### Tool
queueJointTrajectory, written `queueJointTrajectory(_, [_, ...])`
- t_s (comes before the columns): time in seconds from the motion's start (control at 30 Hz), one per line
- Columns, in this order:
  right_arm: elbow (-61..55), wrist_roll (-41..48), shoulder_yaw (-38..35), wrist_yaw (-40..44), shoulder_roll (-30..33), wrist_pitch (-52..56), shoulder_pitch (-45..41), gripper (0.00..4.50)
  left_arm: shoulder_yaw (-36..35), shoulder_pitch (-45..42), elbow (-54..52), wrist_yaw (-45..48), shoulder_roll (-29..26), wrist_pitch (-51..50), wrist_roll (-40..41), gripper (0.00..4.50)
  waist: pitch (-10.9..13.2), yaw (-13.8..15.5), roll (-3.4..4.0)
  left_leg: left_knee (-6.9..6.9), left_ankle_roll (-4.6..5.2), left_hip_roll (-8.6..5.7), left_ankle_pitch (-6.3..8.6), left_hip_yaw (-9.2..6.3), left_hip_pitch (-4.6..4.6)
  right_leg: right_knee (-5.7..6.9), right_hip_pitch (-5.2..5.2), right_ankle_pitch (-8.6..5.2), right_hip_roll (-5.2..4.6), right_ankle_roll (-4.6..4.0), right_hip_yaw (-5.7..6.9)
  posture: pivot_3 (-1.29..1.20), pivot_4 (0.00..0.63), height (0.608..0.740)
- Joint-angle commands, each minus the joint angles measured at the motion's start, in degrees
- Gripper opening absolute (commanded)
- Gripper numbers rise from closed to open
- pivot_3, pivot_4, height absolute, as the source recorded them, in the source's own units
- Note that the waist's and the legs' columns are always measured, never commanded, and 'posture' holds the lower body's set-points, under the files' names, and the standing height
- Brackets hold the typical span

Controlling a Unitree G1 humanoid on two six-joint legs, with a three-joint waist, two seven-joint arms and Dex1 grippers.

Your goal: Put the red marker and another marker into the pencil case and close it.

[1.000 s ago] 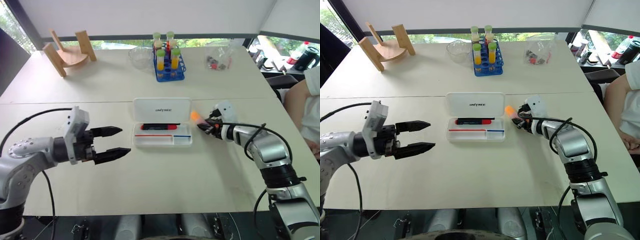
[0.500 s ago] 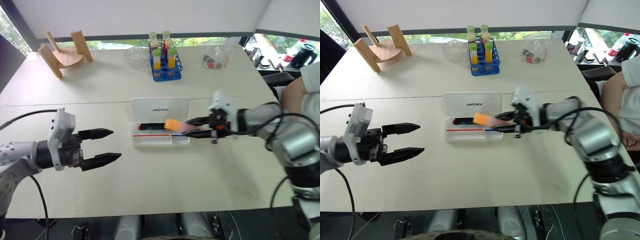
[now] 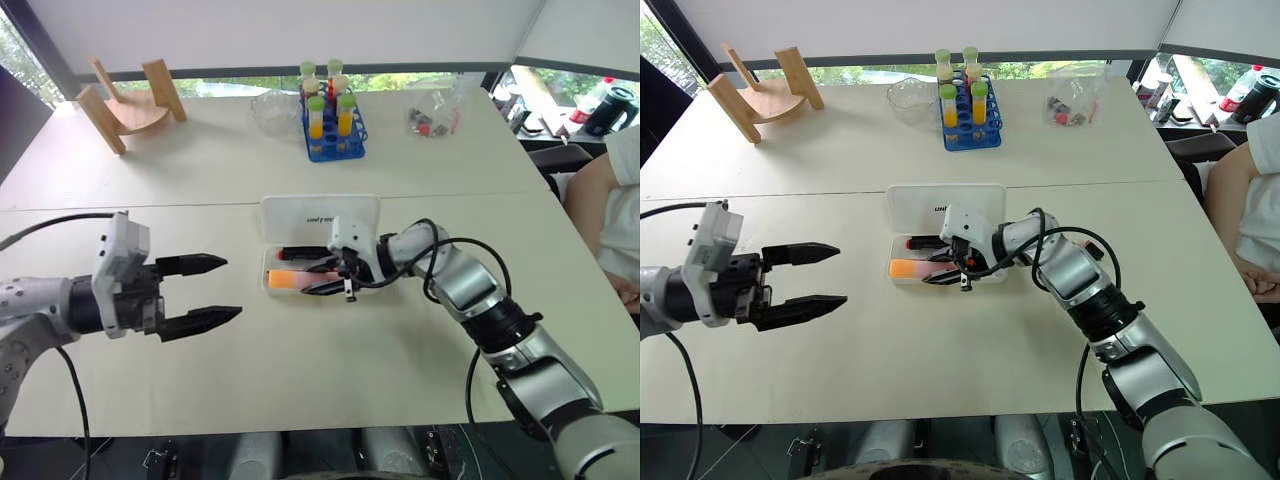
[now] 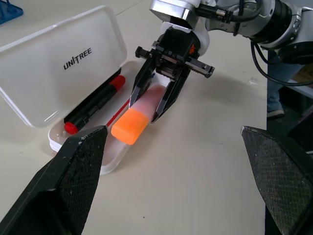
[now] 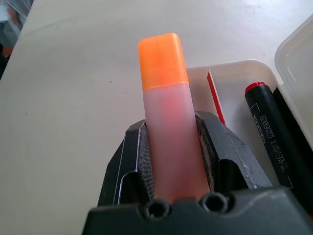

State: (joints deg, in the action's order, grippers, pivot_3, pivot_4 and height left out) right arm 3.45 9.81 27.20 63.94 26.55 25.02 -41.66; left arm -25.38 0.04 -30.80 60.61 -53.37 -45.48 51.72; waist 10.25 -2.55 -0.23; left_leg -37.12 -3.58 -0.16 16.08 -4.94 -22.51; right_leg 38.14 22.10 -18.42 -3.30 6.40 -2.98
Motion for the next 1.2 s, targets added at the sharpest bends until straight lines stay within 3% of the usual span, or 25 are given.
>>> queueJointTrajectory(0.03, [1.11, -1.45, -0.24, 0.5, -1.32, -2.25, -1.87, 0.86, -0.03, 0.13, -2.3, -1.12, -0.03, 0.83, 0.83, 4.5, 0.0, 0.0, 0.0, 0.0, -0.01, 0.0, 0.0, 0.0, 0.0, 0.0, 0.0, 0.0, 0.0, 0.0, 0.0, 0.0, 0.15, 0.74])
queueJointTrajectory(0.2, [3.23, -3.17, -0.14, 1.12, -2.54, -3.48, -2.21, 0.86, 0.73, -0.1, -2.69, -2.08, 0.19, 0.93, 1.17, 4.5, 0.0, 0.0, 0.0, 0.01, -0.01, 0.0, -0.01, 0.0, 0.0, 0.0, 0.0, 0.0, 0.0, 0.0, 0.0, 0.0, 0.15, 0.74])
queueJointTrajectory(0.43, [1.85, -3.63, -1.48, 1.92, -2.76, -2.29, -2.52, 4.37, 2.03, -0.75, -2.56, -2.42, 0.33, 1.4, 1.12, 4.5, 0.0, 0.0, 0.0, 0.01, -0.02, -0.01, -0.01, 0.0, 0.0, 0.01, 0.01, 0.0, 0.0, 0.0, 0.0, 0.0, 0.15, 0.74])
queueJointTrajectory(0.5, [-0.55, -2.8, -3.56, 1.5, -1.55, -0.69, -2.74, 4.44, 2.66, -1.06, -2.74, -2.52, 0.57, 1.53, 1.1, 4.5, 0.01, 0.0, 0.01, 0.01, -0.02, -0.01, -0.01, 0.0, 0.0, 0.01, 0.01, 0.0, 0.0, 0.0, 0.0, 0.0, 0.15, 0.74])
queueJointTrajectory(0.63, [-8.45, 2.74, -15.36, -2.22, 3.94, 9.92, -1.91, 4.44, 3.88, -1.37, -3.24, -2.65, 0.96, 2.14, 0.73, 4.5, 0.01, 0.43, 0.02, 0.0, -0.04, -0.01, -0.02, -0.02, -0.08, 0.01, 0.06, 0.0, -0.03, 0.0, 0.0, 0.0, 0.15, 0.74])
queueJointTrajectory(0.83, [-12.46, 4.04, -31.7, -11.71, 14.83, 23.93, 7.05, 4.44, 6.22, -1.88, -2.13, -1.96, 1.48, 4.04, -0.57, 4.5, 0.0, 1.55, 0.0, 0.03, -0.04, -0.1, -0.02, 0.02, -0.13, -0.05, 0.07, 0.0, -0.14, 0.0, 0.0, 0.0, 0.15, 0.74])
queueJointTrajectory(0.93, [-11.66, 1.44, -34.61, -16.33, 18.26, 24.56, 13.09, 4.44, 7.93, -2.94, -1.11, -1.56, 1.73, 4.9, -1.39, 4.5, 0.0, 1.57, 0.0, 0.03, -0.04, -0.1, -0.02, 0.11, -0.14, -0.03, 0.09, 0.0, -0.1, 0.0, -0.01, 0.0, 0.15, 0.74])
queueJointTrajectory(1.2, [-6.15, 0.77, -35.63, -22.72, 17.34, 23.52, 21.67, 4.44, 11.31, -5.77, 1.2, -0.63, 2.19, 6.9, -3.36, 4.5, 0.0, 0.19, 0.02, 0.01, -0.03, -0.06, -0.03, 0.26, -0.08, 0.05, 0.07, 0.0, 0.04, 0.0, -0.09, 0.0, 0.15, 0.74])
